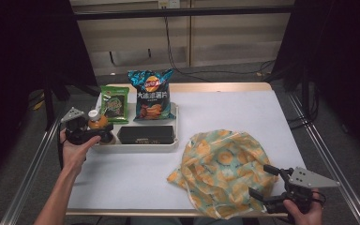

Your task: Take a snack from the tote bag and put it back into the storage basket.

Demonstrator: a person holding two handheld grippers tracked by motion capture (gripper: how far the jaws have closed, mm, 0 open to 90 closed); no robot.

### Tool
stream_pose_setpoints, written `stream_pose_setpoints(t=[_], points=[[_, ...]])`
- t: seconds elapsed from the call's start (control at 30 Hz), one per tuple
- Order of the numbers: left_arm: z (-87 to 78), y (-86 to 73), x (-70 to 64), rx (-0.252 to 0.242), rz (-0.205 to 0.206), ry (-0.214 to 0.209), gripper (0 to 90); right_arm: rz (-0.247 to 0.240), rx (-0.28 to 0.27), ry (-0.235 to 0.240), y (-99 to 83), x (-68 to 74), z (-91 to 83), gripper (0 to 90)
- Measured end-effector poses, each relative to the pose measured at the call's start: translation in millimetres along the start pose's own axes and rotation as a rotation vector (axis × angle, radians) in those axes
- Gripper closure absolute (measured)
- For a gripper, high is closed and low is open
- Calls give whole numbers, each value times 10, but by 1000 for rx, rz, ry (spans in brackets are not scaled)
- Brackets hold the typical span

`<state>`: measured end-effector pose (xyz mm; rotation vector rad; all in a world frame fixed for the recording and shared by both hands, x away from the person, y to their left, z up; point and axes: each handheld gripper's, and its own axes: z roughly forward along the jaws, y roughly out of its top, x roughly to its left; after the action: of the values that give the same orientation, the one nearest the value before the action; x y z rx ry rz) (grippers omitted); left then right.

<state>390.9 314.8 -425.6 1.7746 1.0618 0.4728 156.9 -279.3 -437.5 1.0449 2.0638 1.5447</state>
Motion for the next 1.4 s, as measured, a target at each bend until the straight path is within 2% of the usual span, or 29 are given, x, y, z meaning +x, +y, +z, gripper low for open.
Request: stream_pose_setpoints(t=[0.03,0.07,0.3,0.43,0.6,0.73,0.83,0.97,1.07,1.13,1.17,1.2,1.4], points=[[0,0,0,0,0,0,226,0,0,0,0,0,0,41],[-5,0,-7,-6,0,26,296,-1,-2,3,1,0,1,41],[-30,17,69,11,5,-22,302,-3,-2,-1,0,-5,-4,41],[-25,51,98,28,40,-57,303,-1,-1,1,0,0,2,41],[-25,101,167,19,56,-102,303,1,-3,-4,0,-3,-1,41],[-16,135,229,32,96,-146,302,0,-2,0,0,-1,-1,41],[10,133,247,38,101,-161,302,-3,-4,0,-1,-2,-2,41],[26,130,275,58,139,-174,302,2,-3,-4,0,-2,-1,41],[17,105,291,51,138,-192,302,-3,-2,-2,-1,-3,-3,41],[17,99,297,47,141,-188,301,2,-3,0,-1,-3,1,41],[18,90,294,38,125,-192,301,2,-3,0,-1,-3,1,41],[18,86,303,37,127,-199,301,0,-1,-2,-1,-2,1,41],[18,74,290,33,120,-179,298,-1,0,1,-2,6,-2,41]])
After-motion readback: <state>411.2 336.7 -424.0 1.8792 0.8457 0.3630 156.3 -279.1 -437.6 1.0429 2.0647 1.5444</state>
